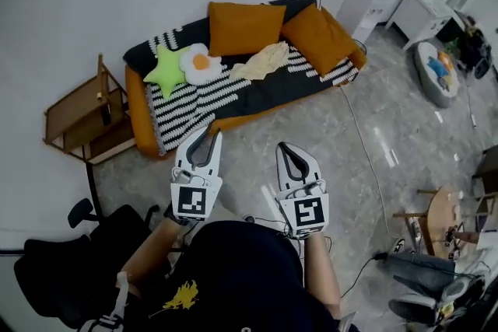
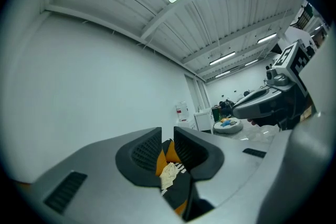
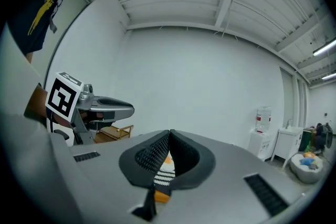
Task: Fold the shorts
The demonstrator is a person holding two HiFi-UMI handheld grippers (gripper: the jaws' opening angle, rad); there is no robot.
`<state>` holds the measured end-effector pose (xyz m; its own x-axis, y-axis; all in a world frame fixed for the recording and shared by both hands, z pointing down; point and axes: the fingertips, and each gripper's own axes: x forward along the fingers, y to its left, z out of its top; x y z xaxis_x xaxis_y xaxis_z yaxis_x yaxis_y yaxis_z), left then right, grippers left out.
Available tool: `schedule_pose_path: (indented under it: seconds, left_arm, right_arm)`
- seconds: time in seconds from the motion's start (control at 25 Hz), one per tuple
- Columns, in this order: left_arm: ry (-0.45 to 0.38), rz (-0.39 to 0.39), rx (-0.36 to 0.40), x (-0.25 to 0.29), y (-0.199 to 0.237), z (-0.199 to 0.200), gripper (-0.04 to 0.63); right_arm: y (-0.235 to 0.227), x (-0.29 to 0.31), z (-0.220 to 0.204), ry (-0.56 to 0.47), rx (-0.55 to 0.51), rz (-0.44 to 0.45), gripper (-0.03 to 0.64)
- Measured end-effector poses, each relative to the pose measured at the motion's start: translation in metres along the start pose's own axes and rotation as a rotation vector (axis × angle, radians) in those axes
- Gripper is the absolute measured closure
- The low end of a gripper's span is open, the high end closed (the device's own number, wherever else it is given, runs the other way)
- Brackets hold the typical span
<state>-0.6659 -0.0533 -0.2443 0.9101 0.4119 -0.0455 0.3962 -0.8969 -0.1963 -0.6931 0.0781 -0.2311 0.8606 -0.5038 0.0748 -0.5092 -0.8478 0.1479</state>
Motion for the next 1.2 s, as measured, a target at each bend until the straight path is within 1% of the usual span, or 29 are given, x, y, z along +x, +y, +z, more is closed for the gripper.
schedule_pose_path:
  seconds: [0.04, 0.08, 0.12, 0.2, 0.24, 0.32, 0.4, 0.44, 0.48, 0.52, 0.56, 0.6, 0.64, 0.68, 0.72, 0.8, 0.88, 1.0, 1.08, 1.2]
  left_arm:
    - [-0.011, -0.002, -0.005, 0.002, -0.004, 0.000, 0.498]
    - [0.008, -0.020, 0.008, 0.004, -0.010, -0.004, 0.477]
    - [0.046, -0.047, 0.030, 0.006, -0.016, -0.008, 0.467]
    - [0.097, -0.096, 0.068, 0.008, -0.028, -0.015, 0.425]
    - [0.108, -0.114, 0.084, 0.009, -0.033, -0.017, 0.401]
    - [0.127, -0.138, 0.108, 0.012, -0.041, -0.021, 0.328]
    - [0.148, -0.154, 0.112, 0.016, -0.047, -0.026, 0.273]
    - [0.162, -0.164, 0.110, 0.018, -0.049, -0.030, 0.253]
    - [0.177, -0.176, 0.109, 0.020, -0.052, -0.034, 0.226]
    - [0.193, -0.189, 0.108, 0.021, -0.053, -0.037, 0.204]
    - [0.207, -0.202, 0.107, 0.023, -0.055, -0.039, 0.182]
    - [0.216, -0.217, 0.103, 0.024, -0.056, -0.040, 0.157]
    - [0.213, -0.232, 0.094, 0.026, -0.057, -0.040, 0.129]
    - [0.194, -0.244, 0.080, 0.027, -0.058, -0.037, 0.096]
    - [0.154, -0.249, 0.060, 0.028, -0.057, -0.032, 0.086]
    - [0.075, -0.228, 0.014, 0.032, -0.050, -0.021, 0.085]
    - [0.059, -0.200, -0.020, 0.040, -0.037, -0.017, 0.086]
    - [0.040, -0.200, -0.067, 0.051, -0.011, -0.021, 0.087]
    - [0.023, -0.199, -0.099, 0.060, 0.012, -0.026, 0.087]
    - [0.001, -0.188, -0.130, 0.085, 0.051, -0.033, 0.087]
  right_arm:
    - [-0.002, -0.002, -0.001, -0.009, -0.009, -0.005, 0.600]
    - [-0.005, -0.005, -0.003, -0.009, -0.011, -0.016, 0.600]
    - [-0.008, -0.008, -0.005, -0.010, -0.011, -0.027, 0.594]
    - [-0.012, -0.015, -0.012, 0.020, 0.004, -0.047, 0.481]
    - [-0.015, -0.019, -0.018, 0.049, 0.018, -0.059, 0.444]
    - [-0.021, -0.025, -0.026, 0.078, 0.040, -0.089, 0.404]
    - [-0.029, -0.029, -0.030, 0.079, 0.065, -0.113, 0.360]
    - [-0.032, -0.031, -0.033, 0.078, 0.084, -0.122, 0.327]
    - [-0.036, -0.031, -0.034, 0.075, 0.108, -0.130, 0.280]
    - [-0.039, -0.031, -0.036, 0.071, 0.134, -0.136, 0.209]
    - [-0.042, -0.030, -0.038, 0.066, 0.158, -0.142, 0.112]
    - [-0.045, -0.029, -0.038, 0.060, 0.173, -0.151, 0.036]
    - [-0.048, -0.028, -0.039, 0.055, 0.180, -0.162, 0.018]
    - [-0.050, -0.027, -0.040, 0.054, 0.180, -0.174, 0.018]
    - [-0.052, -0.026, -0.041, 0.057, 0.179, -0.182, 0.018]
    - [-0.055, -0.020, -0.043, 0.070, 0.180, -0.183, 0.018]
    - [-0.059, -0.009, -0.048, 0.096, 0.180, -0.178, 0.018]
    - [-0.060, 0.016, -0.058, 0.147, 0.188, -0.180, 0.018]
    - [-0.059, 0.037, -0.061, 0.168, 0.194, -0.182, 0.018]
    - [-0.057, 0.074, -0.057, 0.193, 0.172, -0.192, 0.020]
